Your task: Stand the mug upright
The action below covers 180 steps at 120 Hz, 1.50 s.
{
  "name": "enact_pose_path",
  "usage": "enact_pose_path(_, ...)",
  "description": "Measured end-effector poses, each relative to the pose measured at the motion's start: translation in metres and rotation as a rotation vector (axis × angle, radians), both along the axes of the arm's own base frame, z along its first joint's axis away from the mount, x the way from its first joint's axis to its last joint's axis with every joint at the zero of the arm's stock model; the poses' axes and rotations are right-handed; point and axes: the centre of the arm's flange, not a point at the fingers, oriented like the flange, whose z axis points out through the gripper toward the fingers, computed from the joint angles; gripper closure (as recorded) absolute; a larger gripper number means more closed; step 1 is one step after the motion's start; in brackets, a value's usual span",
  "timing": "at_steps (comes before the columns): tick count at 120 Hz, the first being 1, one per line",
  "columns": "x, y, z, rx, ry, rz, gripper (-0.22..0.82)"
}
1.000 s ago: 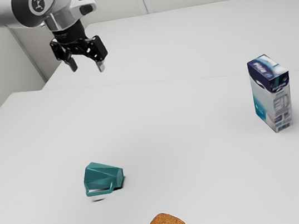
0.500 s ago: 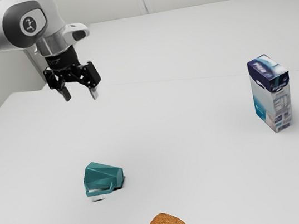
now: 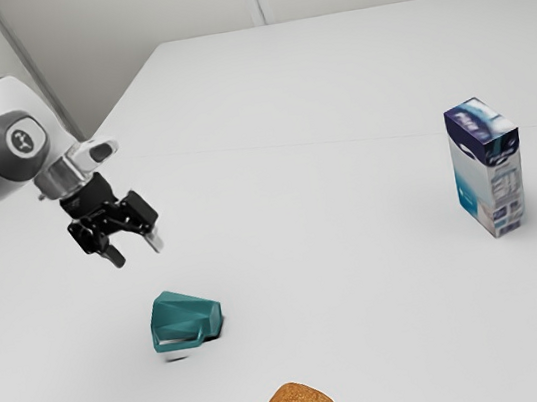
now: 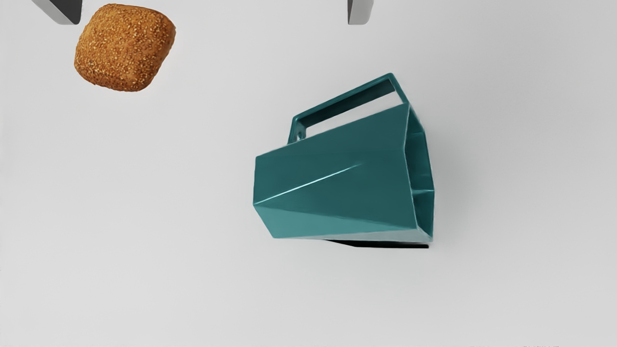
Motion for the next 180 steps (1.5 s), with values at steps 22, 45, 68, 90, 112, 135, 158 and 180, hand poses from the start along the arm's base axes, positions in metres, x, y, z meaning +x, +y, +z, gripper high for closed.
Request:
enact_pose_path(22, -0.007, 0.033, -0.042, -0.136, -0.035, 0.041, 0.00)
enact_pose_path(45, -0.014, 0.061, -0.085, -0.255, -0.054, 0.072, 0.00)
enact_pose_path(68, -0.017, 0.094, -0.119, -0.312, -0.056, 0.087, 0.00)
enact_pose_path(90, -0.021, 0.113, -0.143, -0.366, -0.053, 0.092, 0.00)
enact_pose_path(112, -0.023, 0.122, -0.159, -0.438, -0.075, 0.110, 0.00)
enact_pose_path(135, -0.009, 0.092, -0.172, -0.504, -0.116, 0.016, 0.00)
enact_pose_path(158, -0.008, 0.087, -0.184, -0.547, -0.145, -0.021, 0.00)
enact_pose_path(180, -0.012, 0.081, -0.187, -0.599, -0.158, -0.051, 0.05)
